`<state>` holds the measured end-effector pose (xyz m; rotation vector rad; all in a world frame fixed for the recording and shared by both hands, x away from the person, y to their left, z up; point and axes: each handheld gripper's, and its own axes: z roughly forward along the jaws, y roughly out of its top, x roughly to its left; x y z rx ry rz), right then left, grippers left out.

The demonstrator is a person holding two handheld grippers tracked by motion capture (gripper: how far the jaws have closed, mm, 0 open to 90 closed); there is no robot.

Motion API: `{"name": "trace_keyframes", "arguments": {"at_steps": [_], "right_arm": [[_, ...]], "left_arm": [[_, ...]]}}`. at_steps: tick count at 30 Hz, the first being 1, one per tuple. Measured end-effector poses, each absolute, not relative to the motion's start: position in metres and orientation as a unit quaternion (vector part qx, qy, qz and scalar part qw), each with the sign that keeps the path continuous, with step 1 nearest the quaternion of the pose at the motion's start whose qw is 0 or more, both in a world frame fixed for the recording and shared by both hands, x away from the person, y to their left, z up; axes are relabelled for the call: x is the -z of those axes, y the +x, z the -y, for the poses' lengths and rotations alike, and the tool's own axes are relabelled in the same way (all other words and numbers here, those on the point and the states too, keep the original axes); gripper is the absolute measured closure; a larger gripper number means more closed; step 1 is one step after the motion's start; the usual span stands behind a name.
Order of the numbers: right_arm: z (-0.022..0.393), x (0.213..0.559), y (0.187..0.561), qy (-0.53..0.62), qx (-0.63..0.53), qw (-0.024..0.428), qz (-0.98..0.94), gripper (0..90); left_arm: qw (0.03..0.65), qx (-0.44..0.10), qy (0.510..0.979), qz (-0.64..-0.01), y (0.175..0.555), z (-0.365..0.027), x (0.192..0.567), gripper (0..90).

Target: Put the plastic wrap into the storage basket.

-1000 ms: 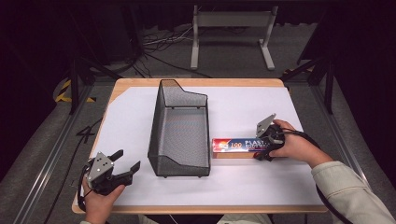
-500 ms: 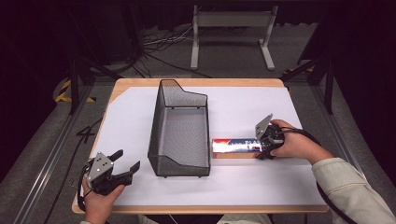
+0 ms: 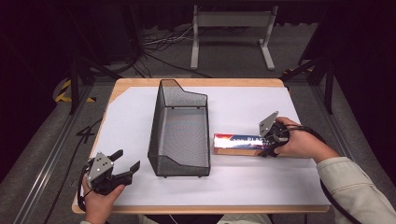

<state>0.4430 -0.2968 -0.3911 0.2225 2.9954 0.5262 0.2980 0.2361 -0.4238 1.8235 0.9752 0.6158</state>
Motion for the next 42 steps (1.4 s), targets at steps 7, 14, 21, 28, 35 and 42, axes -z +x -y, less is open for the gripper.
{"name": "trace_keyframes", "arguments": {"at_steps": [7, 14, 21, 28, 35, 42], "right_arm": [[0.297, 0.371, 0.439, 0.088, -0.184, 0.051, -0.978, 39.8], [0.294, 0.351, 0.437, 0.099, -0.216, 0.057, -0.97, 39.8], [0.29, 0.331, 0.432, 0.126, -0.238, 0.055, -0.961, 39.8], [0.288, 0.321, 0.427, 0.157, -0.268, 0.062, -0.949, 39.9], [0.284, 0.31, 0.423, 0.208, -0.297, 0.064, -0.93, 39.9], [0.278, 0.3, 0.421, 0.255, -0.293, 0.085, -0.918, 39.9]], "left_arm": [[0.473, -0.253, 0.745, -0.397, 0.298, -0.236, 0.423, 25.5], [0.475, -0.252, 0.743, -0.398, 0.298, -0.237, 0.423, 25.4], [0.476, -0.252, 0.742, -0.4, 0.298, -0.237, 0.423, 25.4], [0.476, -0.252, 0.741, -0.401, 0.298, -0.238, 0.423, 25.5], [0.475, -0.252, 0.741, -0.402, 0.298, -0.238, 0.424, 25.4], [0.475, -0.253, 0.741, -0.402, 0.297, -0.238, 0.423, 25.4]]}}
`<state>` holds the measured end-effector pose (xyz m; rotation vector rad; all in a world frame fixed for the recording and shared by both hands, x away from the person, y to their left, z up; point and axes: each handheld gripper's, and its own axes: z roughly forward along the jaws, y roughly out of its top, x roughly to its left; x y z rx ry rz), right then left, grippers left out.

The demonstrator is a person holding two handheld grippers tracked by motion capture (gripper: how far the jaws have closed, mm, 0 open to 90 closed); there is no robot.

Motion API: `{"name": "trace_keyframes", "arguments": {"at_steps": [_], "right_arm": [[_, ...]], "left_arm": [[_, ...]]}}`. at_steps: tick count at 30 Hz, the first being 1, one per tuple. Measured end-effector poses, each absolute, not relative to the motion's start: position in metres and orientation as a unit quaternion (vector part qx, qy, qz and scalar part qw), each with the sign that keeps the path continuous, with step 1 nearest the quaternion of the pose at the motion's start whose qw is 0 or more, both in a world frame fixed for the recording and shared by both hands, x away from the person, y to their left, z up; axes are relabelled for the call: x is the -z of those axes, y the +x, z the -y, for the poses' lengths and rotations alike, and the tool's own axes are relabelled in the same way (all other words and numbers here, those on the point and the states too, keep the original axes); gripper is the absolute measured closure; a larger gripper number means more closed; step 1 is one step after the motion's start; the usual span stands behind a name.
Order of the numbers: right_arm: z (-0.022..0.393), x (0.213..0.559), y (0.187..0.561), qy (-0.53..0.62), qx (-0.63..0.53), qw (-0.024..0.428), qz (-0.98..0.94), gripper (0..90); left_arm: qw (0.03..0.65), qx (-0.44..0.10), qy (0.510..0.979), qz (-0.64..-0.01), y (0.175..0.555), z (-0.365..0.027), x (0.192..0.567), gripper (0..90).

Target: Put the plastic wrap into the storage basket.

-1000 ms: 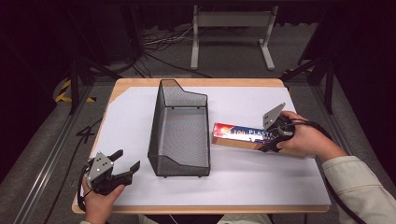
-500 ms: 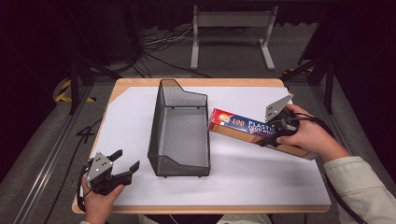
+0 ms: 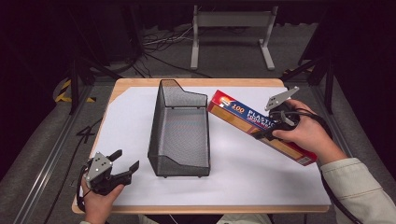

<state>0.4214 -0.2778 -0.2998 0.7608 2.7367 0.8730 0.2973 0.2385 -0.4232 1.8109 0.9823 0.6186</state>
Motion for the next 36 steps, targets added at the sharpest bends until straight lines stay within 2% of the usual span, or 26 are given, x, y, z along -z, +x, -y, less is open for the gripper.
{"name": "trace_keyframes", "arguments": {"at_steps": [7, 20, 36], "right_arm": [[0.273, 0.289, 0.421, 0.312, -0.3, 0.089, -0.897, 39.9], [0.244, 0.279, 0.421, 0.351, -0.297, 0.109, -0.881, 39.9], [0.183, 0.28, 0.432, 0.41, -0.288, 0.076, -0.862, 39.9]], "left_arm": [[0.475, -0.253, 0.741, -0.401, 0.298, -0.238, 0.423, 25.4], [0.475, -0.252, 0.742, -0.401, 0.298, -0.239, 0.423, 25.5], [0.479, -0.252, 0.74, -0.399, 0.298, -0.24, 0.423, 25.5]]}}
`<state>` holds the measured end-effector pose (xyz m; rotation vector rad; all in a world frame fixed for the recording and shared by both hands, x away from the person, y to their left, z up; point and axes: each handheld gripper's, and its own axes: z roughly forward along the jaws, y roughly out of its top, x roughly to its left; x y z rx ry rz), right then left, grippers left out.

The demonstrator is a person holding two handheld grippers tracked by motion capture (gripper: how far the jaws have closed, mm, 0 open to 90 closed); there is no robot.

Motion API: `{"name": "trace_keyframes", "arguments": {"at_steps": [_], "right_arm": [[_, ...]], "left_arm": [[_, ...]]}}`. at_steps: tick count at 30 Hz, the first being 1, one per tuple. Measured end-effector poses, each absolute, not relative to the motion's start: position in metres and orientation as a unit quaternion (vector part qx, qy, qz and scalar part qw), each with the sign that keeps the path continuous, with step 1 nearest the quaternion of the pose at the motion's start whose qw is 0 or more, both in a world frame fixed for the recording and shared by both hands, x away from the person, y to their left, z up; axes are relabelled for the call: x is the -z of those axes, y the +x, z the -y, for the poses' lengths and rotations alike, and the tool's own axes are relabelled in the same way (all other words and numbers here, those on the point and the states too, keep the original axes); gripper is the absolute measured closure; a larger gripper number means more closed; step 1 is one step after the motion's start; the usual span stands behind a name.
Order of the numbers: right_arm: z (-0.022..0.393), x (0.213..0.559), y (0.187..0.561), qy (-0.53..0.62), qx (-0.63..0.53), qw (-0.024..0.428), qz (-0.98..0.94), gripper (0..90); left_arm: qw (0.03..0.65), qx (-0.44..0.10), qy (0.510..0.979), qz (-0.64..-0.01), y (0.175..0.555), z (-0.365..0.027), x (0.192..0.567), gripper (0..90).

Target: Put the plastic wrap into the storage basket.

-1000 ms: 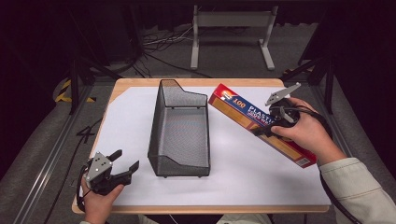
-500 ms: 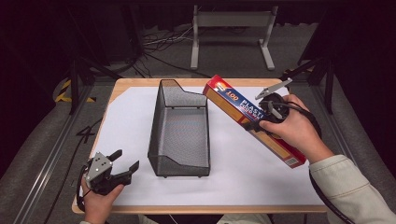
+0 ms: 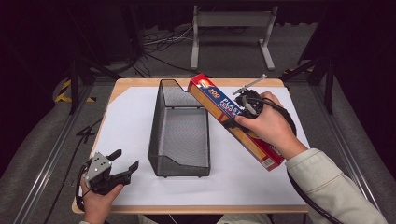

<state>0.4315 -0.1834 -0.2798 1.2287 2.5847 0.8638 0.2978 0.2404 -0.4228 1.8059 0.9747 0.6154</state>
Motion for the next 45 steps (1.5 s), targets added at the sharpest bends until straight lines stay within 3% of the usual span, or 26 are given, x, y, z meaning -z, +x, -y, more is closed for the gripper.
{"name": "trace_keyframes", "arguments": {"at_steps": [19, 45], "right_arm": [[0.131, 0.282, 0.438, 0.453, -0.257, 0.086, -0.85, 39.9], [0.089, 0.302, 0.453, 0.519, -0.259, 0.035, -0.813, 39.9]], "left_arm": [[0.48, -0.254, 0.741, -0.396, 0.298, -0.241, 0.422, 25.5], [0.483, -0.254, 0.736, -0.4, 0.295, -0.245, 0.422, 25.5]]}}
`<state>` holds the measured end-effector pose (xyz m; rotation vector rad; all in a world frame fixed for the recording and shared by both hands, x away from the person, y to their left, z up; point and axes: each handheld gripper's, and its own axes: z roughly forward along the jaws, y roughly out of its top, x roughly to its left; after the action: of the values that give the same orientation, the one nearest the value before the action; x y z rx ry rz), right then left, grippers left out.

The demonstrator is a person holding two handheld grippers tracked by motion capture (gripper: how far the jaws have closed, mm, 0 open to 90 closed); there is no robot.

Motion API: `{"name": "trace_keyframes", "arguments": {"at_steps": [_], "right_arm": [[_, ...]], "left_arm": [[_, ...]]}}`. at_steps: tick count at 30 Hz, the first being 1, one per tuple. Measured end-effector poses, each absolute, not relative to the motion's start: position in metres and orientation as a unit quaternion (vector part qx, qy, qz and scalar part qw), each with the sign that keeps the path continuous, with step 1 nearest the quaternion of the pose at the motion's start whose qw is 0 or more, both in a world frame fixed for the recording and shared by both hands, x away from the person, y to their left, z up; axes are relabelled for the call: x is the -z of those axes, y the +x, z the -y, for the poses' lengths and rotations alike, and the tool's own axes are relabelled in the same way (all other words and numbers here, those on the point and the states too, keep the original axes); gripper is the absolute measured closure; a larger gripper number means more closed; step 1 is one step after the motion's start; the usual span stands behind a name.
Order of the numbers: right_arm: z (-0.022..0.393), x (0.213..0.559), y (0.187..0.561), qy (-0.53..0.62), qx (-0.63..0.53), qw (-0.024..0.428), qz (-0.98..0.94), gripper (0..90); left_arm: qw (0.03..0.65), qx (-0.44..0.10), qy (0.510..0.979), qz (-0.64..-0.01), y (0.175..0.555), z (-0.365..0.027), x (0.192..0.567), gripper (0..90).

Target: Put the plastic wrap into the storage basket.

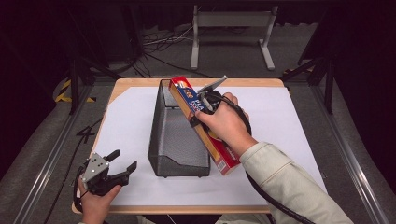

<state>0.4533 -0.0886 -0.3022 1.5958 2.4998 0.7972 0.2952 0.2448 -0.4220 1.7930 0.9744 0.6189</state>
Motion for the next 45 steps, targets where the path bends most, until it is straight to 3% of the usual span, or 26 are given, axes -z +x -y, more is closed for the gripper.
{"name": "trace_keyframes", "arguments": {"at_steps": [45], "right_arm": [[0.041, 0.348, 0.475, 0.539, -0.174, 0.025, -0.824, 39.4]], "left_arm": [[0.49, -0.252, 0.734, -0.398, 0.296, -0.246, 0.421, 25.5]]}}
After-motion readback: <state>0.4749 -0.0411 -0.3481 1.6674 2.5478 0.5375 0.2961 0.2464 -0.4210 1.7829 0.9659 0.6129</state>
